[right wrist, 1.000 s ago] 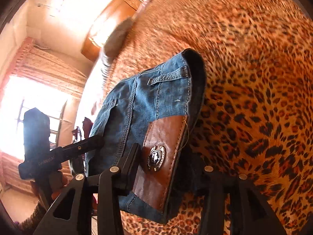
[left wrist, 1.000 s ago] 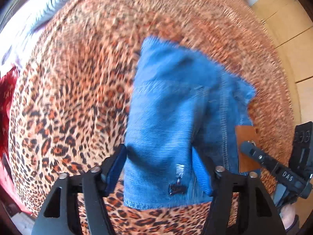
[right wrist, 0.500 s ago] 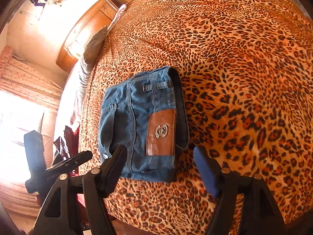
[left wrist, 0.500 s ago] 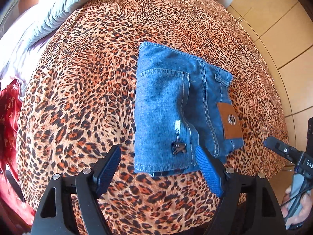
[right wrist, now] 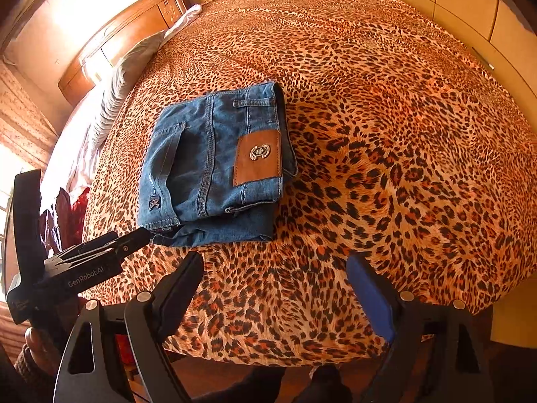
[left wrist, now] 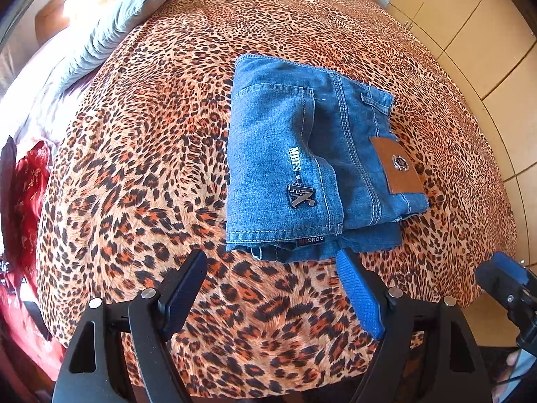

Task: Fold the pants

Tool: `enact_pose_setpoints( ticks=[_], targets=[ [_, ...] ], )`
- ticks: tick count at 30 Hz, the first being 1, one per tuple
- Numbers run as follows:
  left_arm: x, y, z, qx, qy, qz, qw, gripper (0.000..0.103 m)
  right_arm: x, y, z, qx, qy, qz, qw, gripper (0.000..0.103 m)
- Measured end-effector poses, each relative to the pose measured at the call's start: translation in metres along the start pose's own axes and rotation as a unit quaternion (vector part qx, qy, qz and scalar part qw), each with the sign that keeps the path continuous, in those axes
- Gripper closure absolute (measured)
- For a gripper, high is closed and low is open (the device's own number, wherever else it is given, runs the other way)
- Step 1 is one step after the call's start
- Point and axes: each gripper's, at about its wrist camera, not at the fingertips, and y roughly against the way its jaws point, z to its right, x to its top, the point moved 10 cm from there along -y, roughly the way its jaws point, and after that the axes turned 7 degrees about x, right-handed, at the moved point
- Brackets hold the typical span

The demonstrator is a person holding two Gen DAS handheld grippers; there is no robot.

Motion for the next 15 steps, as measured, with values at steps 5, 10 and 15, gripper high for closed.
enact_pose_setpoints(
  ticks=[5, 10, 15],
  targets=[
    [-0.022, 0.009, 0.0, 0.051, 0.023, 0.008, 0.9984, 0.022, -0.007, 0.014, 0.005, -0.004, 0.018, 0.017, 1.0, 0.006],
    [-0.057, 0.02, 0.009, 0.079, 0.054, 0.011, 0.9953, 0.022, -0.038, 0.021, 0.016, 0.003, 0.043, 0.006, 0.999, 0.006],
    [-0.079, 0.034, 0.02, 0.117, 0.058, 0.018, 0.9912, 0.022, -0.041, 0.03, 0.028, 0.015, 0.056, 0.011, 0.998, 0.006]
  ],
)
